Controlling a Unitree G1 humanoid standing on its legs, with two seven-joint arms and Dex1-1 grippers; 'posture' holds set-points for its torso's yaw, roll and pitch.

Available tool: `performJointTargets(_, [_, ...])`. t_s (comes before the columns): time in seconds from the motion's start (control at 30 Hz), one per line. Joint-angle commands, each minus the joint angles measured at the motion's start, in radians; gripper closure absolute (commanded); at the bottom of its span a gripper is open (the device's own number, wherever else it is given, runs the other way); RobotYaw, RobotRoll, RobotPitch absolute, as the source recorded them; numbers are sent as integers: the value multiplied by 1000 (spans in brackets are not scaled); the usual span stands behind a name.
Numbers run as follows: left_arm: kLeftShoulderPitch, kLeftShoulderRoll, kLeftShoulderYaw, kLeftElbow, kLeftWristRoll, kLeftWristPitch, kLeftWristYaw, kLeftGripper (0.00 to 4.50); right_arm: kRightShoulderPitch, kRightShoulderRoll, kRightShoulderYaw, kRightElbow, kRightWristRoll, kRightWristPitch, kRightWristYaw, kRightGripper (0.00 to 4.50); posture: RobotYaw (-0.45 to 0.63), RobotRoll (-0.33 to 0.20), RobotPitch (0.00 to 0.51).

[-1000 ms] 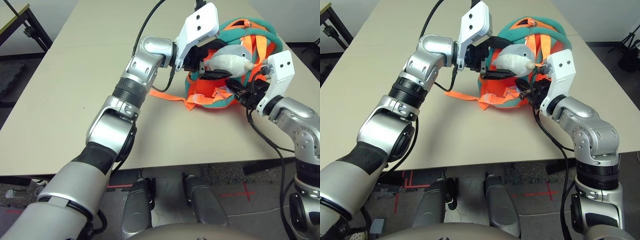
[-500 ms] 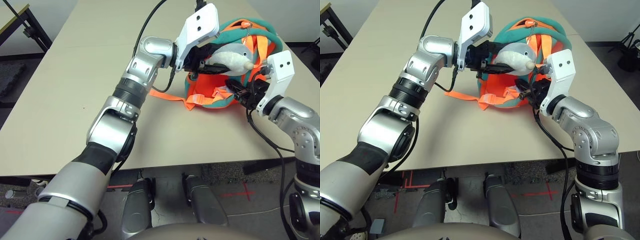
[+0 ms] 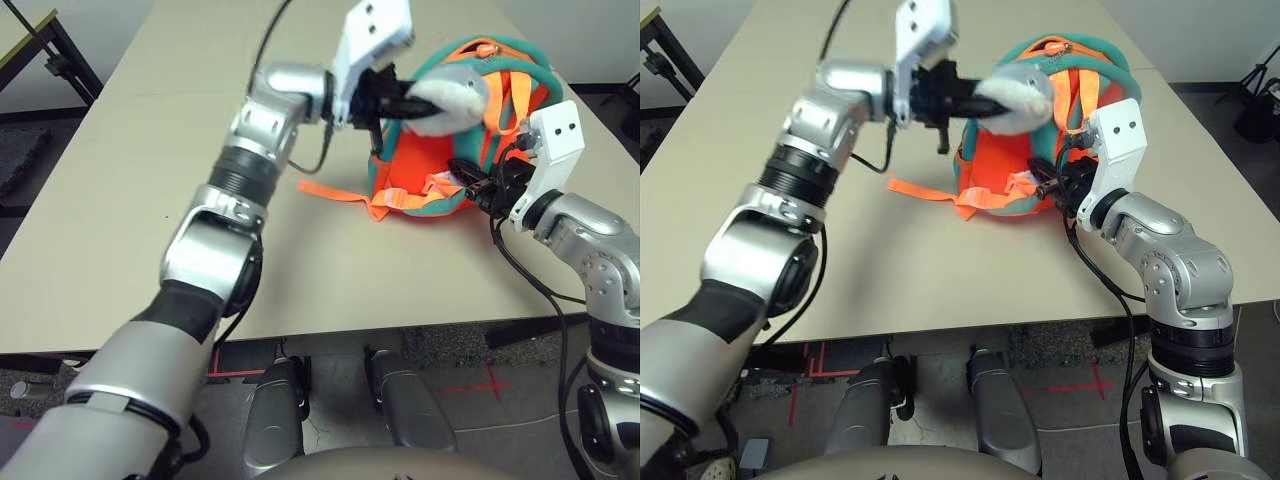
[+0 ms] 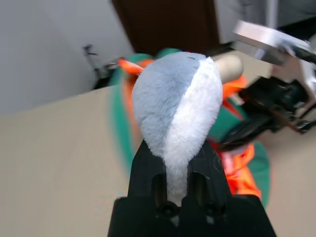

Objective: Put the pencil case into the backpack and zip it.

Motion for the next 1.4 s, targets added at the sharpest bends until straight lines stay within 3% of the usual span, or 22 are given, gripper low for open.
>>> performJointTargets(0.03, [12,87,20,-22,-7,45,-41,4316,19,5,12,14,-6,22,2,4143,-224,0,149])
performJointTargets(0.27, [178,238,-13,-49,24,100,-107,4318,10,3,16,25,-10,18,5,4143,-214,0,153])
performJointTargets(0.43, [302,264,-38,-29,50,112,-98,4318,1,2,21,35,-13,17,10,4143,-206,0,156])
performJointTargets(0.7, [409,205,-87,112,92,78,-74,4318,-11,0,27,43,-18,18,15,4143,-210,0,155])
performJointTargets(1.1, [398,33,-109,369,140,-33,4,4319,-14,2,28,44,-23,19,13,4143,-221,0,149])
performJointTargets(1.4, [369,38,-37,277,81,11,-16,4320,-17,-2,21,47,-26,18,21,4143,-221,0,147])
